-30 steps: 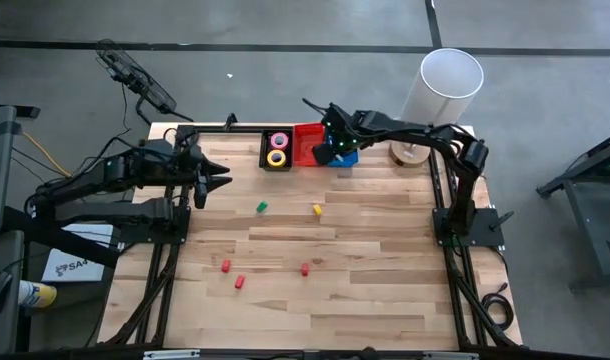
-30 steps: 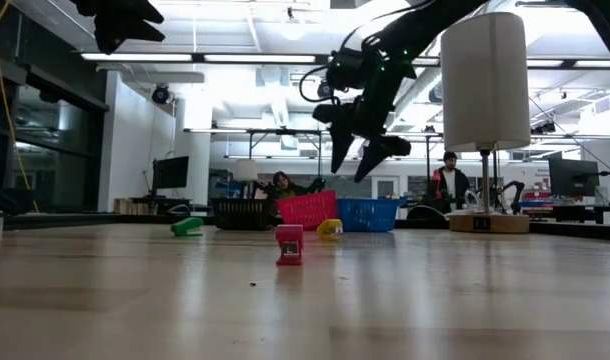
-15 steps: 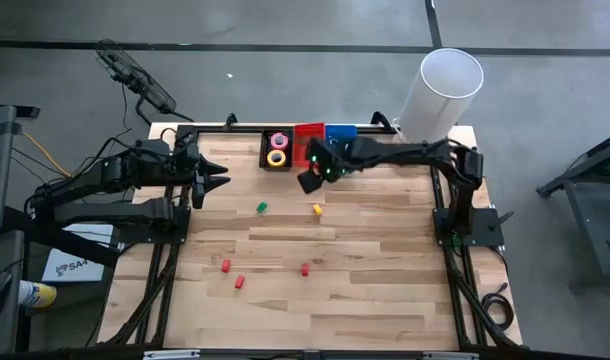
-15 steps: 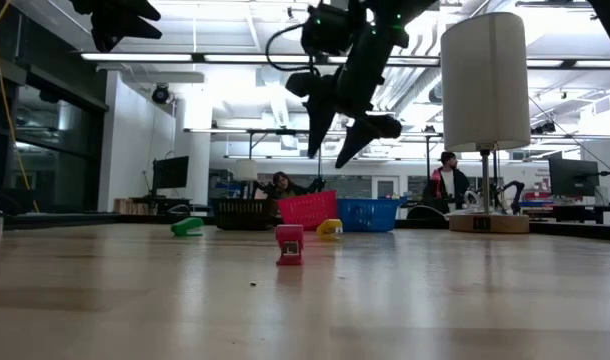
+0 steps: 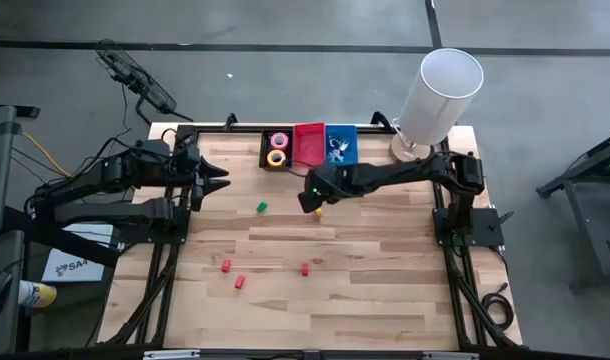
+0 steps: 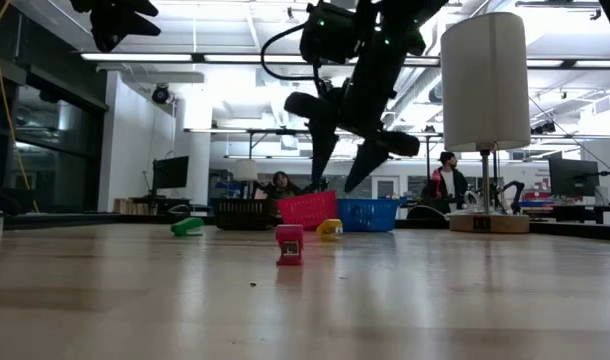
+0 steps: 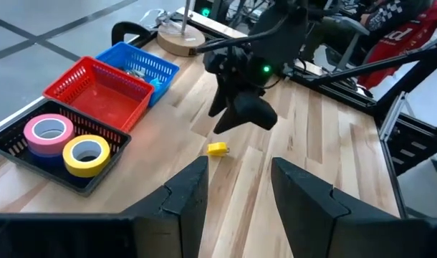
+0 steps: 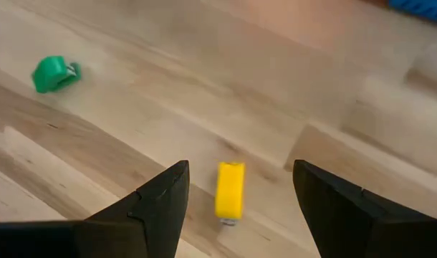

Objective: Pick and place Stapler, Stapler remover, tape
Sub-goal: Put the yellow stapler into the red bin

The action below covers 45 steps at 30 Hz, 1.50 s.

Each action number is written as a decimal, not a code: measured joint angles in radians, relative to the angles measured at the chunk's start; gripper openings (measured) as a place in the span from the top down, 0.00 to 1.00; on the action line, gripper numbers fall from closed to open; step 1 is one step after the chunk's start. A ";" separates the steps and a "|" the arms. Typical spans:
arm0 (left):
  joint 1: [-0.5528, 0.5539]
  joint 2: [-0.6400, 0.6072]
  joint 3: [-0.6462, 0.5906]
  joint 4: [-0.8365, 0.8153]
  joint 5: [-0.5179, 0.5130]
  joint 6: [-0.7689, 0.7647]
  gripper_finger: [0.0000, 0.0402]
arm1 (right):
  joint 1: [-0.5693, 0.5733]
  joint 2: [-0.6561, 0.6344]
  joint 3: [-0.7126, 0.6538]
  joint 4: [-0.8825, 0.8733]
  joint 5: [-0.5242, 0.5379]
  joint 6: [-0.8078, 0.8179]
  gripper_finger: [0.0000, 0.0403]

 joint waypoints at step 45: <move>0.000 0.000 0.001 -0.043 0.053 0.003 0.62 | 0.262 0.124 -0.163 0.323 0.430 -0.037 0.53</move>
